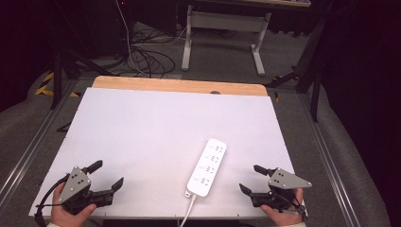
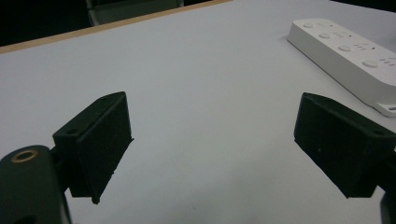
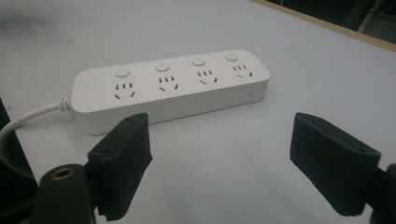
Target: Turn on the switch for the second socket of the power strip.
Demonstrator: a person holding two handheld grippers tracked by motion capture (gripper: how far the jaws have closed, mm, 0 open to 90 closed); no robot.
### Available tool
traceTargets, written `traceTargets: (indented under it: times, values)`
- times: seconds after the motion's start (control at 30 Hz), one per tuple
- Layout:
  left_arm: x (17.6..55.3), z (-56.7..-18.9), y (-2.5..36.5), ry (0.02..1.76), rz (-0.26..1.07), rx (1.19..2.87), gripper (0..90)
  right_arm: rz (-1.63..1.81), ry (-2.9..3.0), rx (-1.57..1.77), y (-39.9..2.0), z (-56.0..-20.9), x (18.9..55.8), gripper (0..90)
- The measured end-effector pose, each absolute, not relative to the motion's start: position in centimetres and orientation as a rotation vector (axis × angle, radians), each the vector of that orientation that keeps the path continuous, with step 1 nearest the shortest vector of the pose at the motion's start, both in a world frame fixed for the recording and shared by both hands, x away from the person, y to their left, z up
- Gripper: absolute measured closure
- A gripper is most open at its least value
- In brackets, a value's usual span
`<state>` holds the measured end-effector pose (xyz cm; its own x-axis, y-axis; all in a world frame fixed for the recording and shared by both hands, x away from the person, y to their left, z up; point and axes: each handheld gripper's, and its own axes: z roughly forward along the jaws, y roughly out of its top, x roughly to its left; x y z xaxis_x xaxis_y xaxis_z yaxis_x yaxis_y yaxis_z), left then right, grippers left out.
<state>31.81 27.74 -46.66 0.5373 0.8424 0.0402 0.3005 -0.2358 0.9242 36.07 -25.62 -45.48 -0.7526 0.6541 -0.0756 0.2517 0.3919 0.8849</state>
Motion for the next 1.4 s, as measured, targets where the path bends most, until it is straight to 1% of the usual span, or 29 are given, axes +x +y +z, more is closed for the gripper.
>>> traceTargets:
  times: [0.03,0.17,0.47,0.7,0.77,0.9,1.2,1.4]
  values:
    - [31.8,-46.6,27.7,0.953,0.692,1.788,11.8,1.323,2.236,0.780,-25.7,-45.5,36.0,24.5]
    - [31.6,-46.5,27.7,0.953,0.696,1.789,12.1,1.326,2.235,0.779,-25.7,-45.5,36.0,25.2]
    - [31.4,-46.4,27.5,0.921,0.753,1.807,11.9,1.328,2.251,0.767,-25.5,-45.6,36.0,26.7]
    - [31.3,-46.3,27.6,0.930,0.717,1.796,11.7,1.337,2.250,0.772,-25.6,-45.5,36.0,27.0]
    - [31.2,-46.2,27.6,0.935,0.688,1.791,11.5,1.337,2.251,0.776,-25.5,-45.4,36.0,28.2]
    - [31.3,-46.3,27.5,0.932,0.700,1.805,11.7,1.321,2.260,0.776,-25.5,-45.2,36.2,30.0]
    - [31.3,-46.3,27.5,0.942,0.715,1.805,12.2,1.334,2.290,0.768,-24.5,-43.5,36.7,35.4]
    - [31.3,-46.3,27.5,0.944,0.720,1.802,12.2,1.350,2.307,0.767,-23.4,-42.3,37.6,35.9]
